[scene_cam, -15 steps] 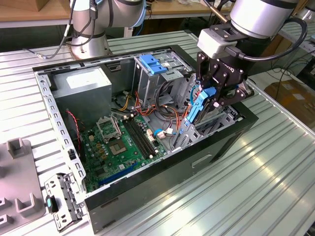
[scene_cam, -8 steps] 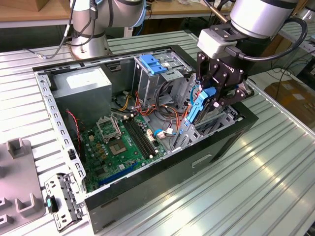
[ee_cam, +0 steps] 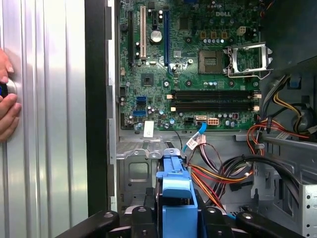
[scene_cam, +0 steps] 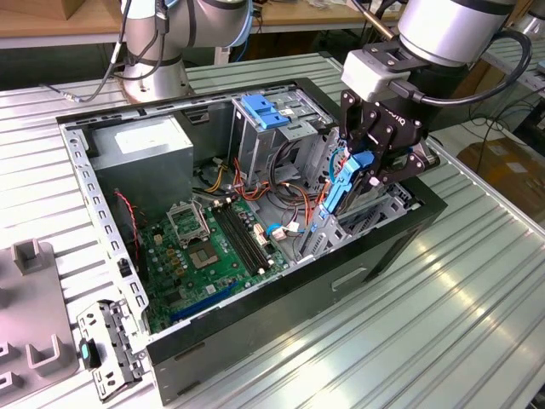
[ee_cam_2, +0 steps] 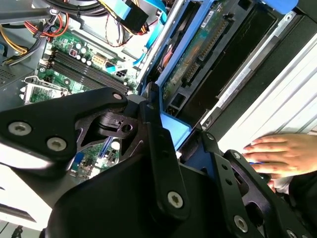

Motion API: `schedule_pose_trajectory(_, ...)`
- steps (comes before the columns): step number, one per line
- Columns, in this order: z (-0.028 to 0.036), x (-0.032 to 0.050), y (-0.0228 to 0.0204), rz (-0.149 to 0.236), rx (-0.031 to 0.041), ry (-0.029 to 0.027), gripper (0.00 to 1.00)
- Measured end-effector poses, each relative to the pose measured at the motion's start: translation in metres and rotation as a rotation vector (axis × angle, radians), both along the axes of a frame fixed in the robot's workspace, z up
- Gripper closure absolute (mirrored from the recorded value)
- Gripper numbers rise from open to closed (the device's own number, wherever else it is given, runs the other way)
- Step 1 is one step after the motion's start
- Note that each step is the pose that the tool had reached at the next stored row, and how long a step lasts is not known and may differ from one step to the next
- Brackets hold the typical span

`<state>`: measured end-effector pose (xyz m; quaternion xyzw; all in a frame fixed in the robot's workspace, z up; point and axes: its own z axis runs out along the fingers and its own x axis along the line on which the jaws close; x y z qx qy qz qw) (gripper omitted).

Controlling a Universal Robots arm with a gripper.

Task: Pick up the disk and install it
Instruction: 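Insert the disk into the insertion slot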

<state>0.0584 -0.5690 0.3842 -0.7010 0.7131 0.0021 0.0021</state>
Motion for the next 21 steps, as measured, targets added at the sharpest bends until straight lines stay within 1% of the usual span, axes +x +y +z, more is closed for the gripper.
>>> schedule_pose_trajectory(4, -0.0001, 0.0000, 0.0000, 0.000, -0.0010, 0.0000, 0.63)
schedule_pose_trajectory(6, -0.0012, 0.0000, 0.0001, 0.000, -0.0008, 0.0000, 0.63)
schedule_pose_trajectory(13, -0.0121, 0.0000, -0.0001, 0.000, -0.0009, 0.0000, 0.63)
schedule_pose_trajectory(15, -0.0179, 0.0000, -0.0001, 0.000, -0.0010, 0.0001, 0.63)
schedule_pose_trajectory(17, -0.0253, 0.0000, -0.0001, 0.000, -0.0009, 0.0000, 0.63)
schedule_pose_trajectory(19, -0.0278, 0.0000, -0.0001, 0.000, -0.0008, 0.0000, 0.63)
schedule_pose_trajectory(21, -0.0280, 0.0000, -0.0001, 0.000, -0.0011, 0.0001, 0.63)
